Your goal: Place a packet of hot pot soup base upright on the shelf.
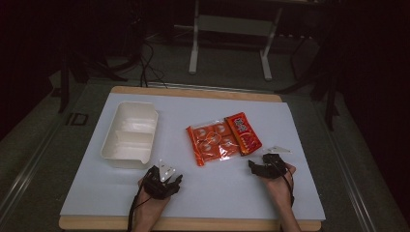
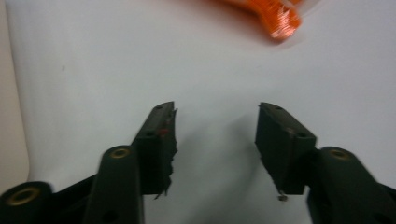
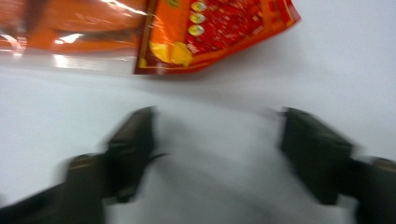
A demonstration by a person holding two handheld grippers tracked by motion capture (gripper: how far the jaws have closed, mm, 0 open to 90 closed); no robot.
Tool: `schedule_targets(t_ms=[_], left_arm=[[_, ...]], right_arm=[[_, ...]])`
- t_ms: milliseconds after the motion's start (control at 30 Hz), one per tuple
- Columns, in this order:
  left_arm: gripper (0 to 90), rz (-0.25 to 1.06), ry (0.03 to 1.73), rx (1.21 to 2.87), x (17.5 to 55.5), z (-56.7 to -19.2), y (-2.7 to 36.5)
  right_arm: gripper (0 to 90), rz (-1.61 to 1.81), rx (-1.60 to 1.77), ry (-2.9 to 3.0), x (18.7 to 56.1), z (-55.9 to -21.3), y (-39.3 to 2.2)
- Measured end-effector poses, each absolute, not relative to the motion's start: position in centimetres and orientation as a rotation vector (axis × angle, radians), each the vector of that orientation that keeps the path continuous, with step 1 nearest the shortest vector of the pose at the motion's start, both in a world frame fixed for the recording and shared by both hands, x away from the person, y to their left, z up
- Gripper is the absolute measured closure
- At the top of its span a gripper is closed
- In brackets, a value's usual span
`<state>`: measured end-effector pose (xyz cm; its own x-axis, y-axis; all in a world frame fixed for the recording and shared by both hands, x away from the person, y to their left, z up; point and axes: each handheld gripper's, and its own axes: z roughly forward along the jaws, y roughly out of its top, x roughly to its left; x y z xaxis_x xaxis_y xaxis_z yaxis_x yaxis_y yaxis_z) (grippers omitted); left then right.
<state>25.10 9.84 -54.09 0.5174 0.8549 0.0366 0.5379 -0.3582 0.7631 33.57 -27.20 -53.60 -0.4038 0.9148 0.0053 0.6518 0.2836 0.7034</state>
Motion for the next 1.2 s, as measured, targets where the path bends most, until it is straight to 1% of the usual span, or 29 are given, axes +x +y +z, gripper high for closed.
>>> schedule_targets(t_ms=[67, 167, 300, 333, 367, 433, 467, 667, 733, 800, 933, 1200], left_arm=[[50.2, 0.545, 1.121, 2.046, 25.2, -54.0, 9.9], [51.2, 0.518, 1.109, 2.050, 25.5, -53.9, 10.3], [51.2, 0.485, 1.102, 2.009, 25.7, -53.6, 11.0], [51.3, 0.485, 1.102, 2.009, 25.7, -53.6, 11.0], [51.7, 0.504, 1.100, 2.010, 25.7, -53.6, 11.1], [51.7, 0.504, 1.100, 2.010, 25.7, -53.6, 11.1], [51.7, 0.495, 1.103, 2.011, 25.9, -53.8, 11.2], [51.7, 0.480, 1.101, 2.016, 26.0, -53.9, 11.2], [51.7, 0.438, 1.110, 1.995, 26.1, -54.0, 11.4], [51.8, 0.429, 1.113, 1.994, 26.1, -54.0, 11.5], [51.7, 0.432, 1.092, 2.013, 26.0, -54.1, 11.3], [51.7, 0.429, 1.092, 2.018, 26.0, -54.2, 11.2]], right_arm=[[44.3, 0.918, 1.381, 2.157, 33.4, -53.3, -27.3], [46.7, 0.947, 1.354, 2.145, 33.3, -52.9, -27.3], [51.9, 0.977, 1.321, 2.145, 33.2, -52.7, -27.2], [51.9, 0.977, 1.321, 2.145, 33.2, -52.7, -27.2], [53.7, 0.979, 1.316, 2.141, 33.1, -52.6, -27.1], [53.7, 0.989, 1.314, 2.143, 33.1, -52.5, -27.1], [56.8, 0.997, 1.295, 2.150, 33.0, -52.4, -27.0], [57.1, 1.006, 1.282, 2.162, 32.9, -52.4, -26.8], [57.7, 1.007, 1.280, 2.175, 32.9, -52.2, -26.6], [58.0, 1.012, 1.276, 2.176, 32.8, -52.1, -26.5], [62.7, 1.039, 1.239, 2.191, 32.9, -51.0, -26.4], [68.7, 1.058, 1.206, 2.194, 34.3, -49.6, -25.9]])
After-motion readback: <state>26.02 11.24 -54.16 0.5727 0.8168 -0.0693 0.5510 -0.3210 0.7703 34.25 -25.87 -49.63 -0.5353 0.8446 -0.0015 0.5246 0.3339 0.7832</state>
